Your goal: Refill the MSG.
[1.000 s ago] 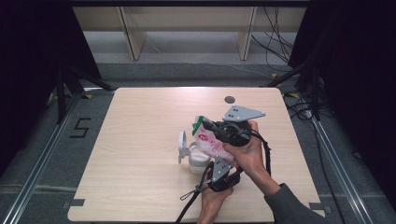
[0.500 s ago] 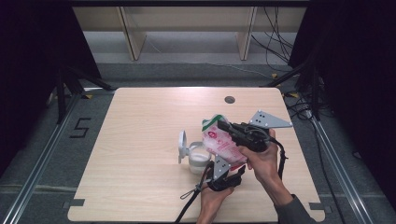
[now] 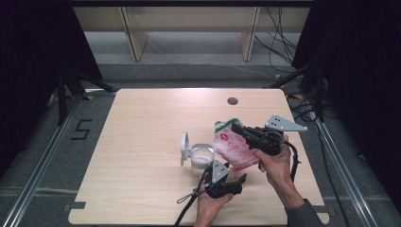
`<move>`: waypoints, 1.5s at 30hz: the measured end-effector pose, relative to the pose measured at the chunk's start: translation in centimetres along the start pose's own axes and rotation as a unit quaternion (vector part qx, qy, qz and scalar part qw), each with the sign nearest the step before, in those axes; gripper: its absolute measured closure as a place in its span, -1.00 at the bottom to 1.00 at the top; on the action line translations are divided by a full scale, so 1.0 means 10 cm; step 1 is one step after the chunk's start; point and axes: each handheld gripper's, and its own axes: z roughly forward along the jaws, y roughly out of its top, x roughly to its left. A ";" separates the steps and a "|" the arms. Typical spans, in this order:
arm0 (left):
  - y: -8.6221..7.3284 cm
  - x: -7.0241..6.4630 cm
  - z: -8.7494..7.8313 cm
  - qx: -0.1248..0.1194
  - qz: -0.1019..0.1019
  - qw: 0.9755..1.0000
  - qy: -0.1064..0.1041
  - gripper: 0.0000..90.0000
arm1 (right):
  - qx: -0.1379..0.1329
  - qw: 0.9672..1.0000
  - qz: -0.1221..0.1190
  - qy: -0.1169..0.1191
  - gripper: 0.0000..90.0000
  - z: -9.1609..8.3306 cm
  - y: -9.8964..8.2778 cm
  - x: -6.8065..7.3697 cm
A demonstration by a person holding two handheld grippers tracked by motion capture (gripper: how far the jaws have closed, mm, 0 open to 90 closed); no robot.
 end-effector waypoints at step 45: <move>0.21 -0.07 -0.23 0.035 0.050 0.995 -0.073 -0.37 | 0.014 0.986 0.094 -0.140 0.99 -0.99 -0.82 -0.67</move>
